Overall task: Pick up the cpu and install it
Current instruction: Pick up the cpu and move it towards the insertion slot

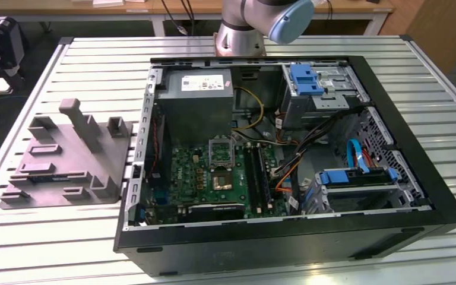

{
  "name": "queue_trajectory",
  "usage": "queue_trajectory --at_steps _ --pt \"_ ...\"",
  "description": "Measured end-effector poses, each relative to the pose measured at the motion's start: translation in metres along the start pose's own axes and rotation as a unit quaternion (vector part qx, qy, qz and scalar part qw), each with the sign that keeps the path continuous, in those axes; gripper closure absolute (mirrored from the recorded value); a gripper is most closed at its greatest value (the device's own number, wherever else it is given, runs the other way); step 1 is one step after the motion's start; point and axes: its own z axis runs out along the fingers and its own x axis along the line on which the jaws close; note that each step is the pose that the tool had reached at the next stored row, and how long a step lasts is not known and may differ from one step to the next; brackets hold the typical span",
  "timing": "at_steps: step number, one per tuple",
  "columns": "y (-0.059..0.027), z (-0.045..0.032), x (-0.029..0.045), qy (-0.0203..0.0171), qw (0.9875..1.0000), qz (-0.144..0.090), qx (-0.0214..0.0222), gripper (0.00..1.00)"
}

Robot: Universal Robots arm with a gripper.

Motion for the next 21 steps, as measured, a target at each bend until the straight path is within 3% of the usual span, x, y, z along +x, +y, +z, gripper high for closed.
queue_trajectory --at_steps 21 --pt "-0.0001 0.0000 -0.0040 0.0000 1.0000 0.000 0.0000 0.53"
